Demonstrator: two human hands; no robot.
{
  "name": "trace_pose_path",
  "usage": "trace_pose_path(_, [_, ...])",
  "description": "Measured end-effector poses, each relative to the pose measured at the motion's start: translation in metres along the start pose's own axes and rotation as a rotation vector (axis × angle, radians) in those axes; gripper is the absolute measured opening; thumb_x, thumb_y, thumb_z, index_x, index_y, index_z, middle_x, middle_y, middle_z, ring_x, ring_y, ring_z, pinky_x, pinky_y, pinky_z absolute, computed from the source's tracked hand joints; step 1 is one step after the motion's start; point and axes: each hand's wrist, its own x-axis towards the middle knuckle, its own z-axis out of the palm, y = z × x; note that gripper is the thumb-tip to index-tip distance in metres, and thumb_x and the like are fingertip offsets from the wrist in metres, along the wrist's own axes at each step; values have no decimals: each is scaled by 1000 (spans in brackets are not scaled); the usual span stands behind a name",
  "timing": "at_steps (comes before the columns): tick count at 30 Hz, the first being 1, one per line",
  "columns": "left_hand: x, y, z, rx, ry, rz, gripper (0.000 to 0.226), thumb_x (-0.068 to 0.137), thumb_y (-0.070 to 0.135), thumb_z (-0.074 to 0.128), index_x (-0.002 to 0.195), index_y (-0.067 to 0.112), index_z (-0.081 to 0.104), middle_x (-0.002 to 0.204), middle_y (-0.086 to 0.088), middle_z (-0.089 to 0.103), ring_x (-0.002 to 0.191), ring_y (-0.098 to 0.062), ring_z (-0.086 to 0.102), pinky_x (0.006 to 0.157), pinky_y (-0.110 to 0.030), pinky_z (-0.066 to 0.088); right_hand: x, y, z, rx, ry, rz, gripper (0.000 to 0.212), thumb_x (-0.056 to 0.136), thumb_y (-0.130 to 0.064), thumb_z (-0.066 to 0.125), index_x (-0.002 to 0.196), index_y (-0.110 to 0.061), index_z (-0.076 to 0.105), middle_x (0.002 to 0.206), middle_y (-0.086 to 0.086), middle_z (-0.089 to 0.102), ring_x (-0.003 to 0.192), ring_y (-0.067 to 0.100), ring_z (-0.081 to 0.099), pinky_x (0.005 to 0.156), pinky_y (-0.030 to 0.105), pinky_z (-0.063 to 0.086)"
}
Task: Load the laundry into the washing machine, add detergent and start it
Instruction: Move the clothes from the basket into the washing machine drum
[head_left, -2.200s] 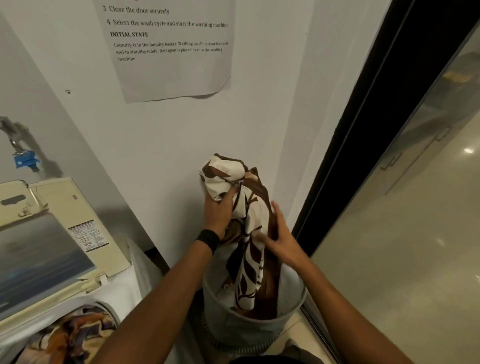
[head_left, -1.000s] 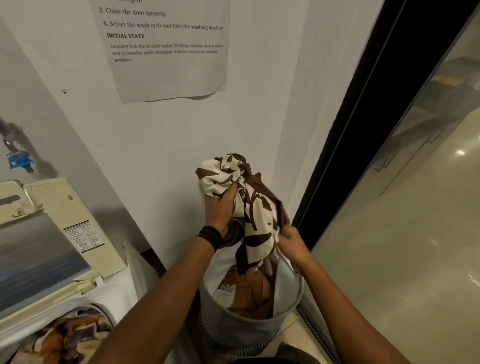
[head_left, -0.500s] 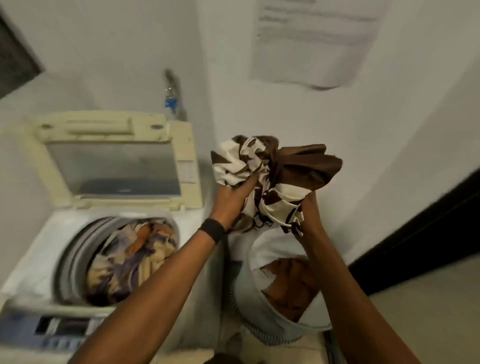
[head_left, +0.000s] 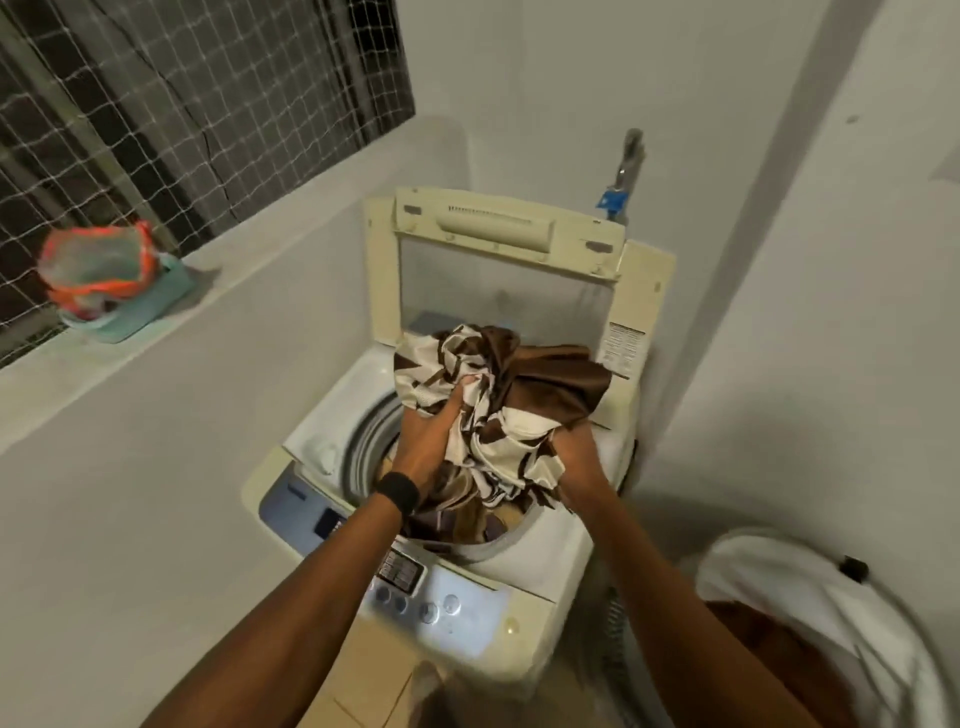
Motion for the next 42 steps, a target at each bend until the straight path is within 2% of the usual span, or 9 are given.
trace_pose_path(6, [100, -73, -78, 130, -86, -184, 80, 74, 73, 78, 140, 32, 60, 132, 15, 68, 125, -7, 63, 115, -43, 45, 49, 55, 65, -247, 105, -44, 56, 88, -33, 62, 128, 5, 55, 121, 8, 64, 110, 14, 62, 89, 5, 46])
trace_pose_path(11, [176, -155, -112, 734, -155, -148, 69, 73, 81, 70, 126, 37, 65, 122, 4, 69, 116, -16, 63, 102, -43, 53, 80, 122, 87, -562, 185, -41, 42, 98, -25, 63, 135, -7, 55, 131, 2, 60, 121, 17, 58, 103, 25, 48])
trace_pose_path(14, [200, -183, -111, 883, -230, -94, 74, 81, 56, 76, 143, 26, 49, 133, -10, 61, 122, -31, 59, 100, -42, 51, 84, 151, 102, -703, 56, 158, 36, 102, -32, 56, 137, -35, 49, 143, 3, 53, 136, 25, 49, 115, 42, 38])
trace_pose_path(21, [241, -229, -75, 702, -638, -458, 93, 100, 47, 60, 164, 28, -4, 169, -6, 23, 152, -31, 31, 123, -45, 29, 109, 211, 110, -1249, -656, 596, 71, 103, -46, 52, 162, -20, 20, 168, 11, 17, 153, 34, 21, 126, 43, 19])
trace_pose_path(24, [227, -231, -78, 673, -414, -306, 81, 98, 49, 61, 163, 23, 19, 161, -8, 41, 144, -28, 43, 119, -43, 37, 125, 165, 109, -1442, -822, 462, 51, 99, -32, 59, 146, -17, 49, 150, 15, 49, 135, 37, 49, 112, 50, 41])
trace_pose_path(28, [209, -207, -97, 751, -75, -4, 54, 99, 62, 50, 131, 19, 55, 122, -4, 65, 112, -21, 62, 97, -43, 53, 125, 94, 94, -1468, -378, 149, 18, 102, -22, 52, 116, -17, 63, 107, 4, 64, 103, 24, 65, 84, 38, 53])
trace_pose_path(31, [186, -194, -107, 821, 90, 16, 38, 107, 43, 42, 124, 12, 56, 112, -3, 61, 101, -22, 60, 88, -44, 54, 126, 87, 132, -1206, -283, -174, 34, 100, -28, 56, 133, -26, 55, 135, 1, 55, 125, 27, 53, 95, 45, 54])
trace_pose_path(37, [148, -250, -143, 1073, -678, -565, 107, 91, 50, 66, 159, 40, -16, 171, -10, 12, 148, -36, 33, 120, -51, 35, 223, 241, 128, -1195, -501, 289, 81, 101, -53, 51, 163, -37, 2, 171, 3, 2, 155, 37, 6, 123, 56, 20])
trace_pose_path(42, [166, -235, -133, 1244, -807, -532, 95, 97, 39, 62, 164, 25, -5, 142, -19, 56, 121, -38, 60, 101, -44, 52, 238, 250, 117, -1168, -412, 399, 75, 103, -41, 52, 163, -16, 13, 169, 13, 14, 154, 37, 18, 125, 52, 19])
